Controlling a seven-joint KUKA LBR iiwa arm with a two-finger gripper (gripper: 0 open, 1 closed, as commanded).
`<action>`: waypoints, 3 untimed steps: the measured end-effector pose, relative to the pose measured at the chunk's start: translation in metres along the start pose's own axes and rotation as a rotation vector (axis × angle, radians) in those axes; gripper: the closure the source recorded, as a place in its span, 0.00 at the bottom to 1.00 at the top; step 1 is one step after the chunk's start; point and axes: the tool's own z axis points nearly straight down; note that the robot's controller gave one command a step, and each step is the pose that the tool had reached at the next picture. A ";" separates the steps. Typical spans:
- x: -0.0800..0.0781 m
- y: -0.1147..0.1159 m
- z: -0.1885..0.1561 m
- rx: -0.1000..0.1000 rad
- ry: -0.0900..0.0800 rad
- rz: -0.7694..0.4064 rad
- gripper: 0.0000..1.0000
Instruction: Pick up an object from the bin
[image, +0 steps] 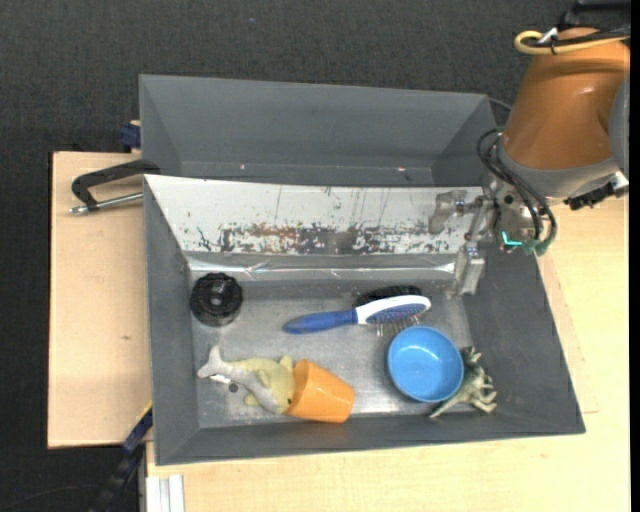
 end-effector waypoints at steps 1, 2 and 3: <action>0.015 0.022 0.097 -0.001 0.000 -0.199 0.00; 0.020 0.034 0.164 0.000 0.001 -0.237 0.00; 0.017 0.034 0.159 0.001 -0.005 -0.236 1.00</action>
Offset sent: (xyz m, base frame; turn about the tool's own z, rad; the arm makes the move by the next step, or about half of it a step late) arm -0.0144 0.0207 -0.0944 -0.1983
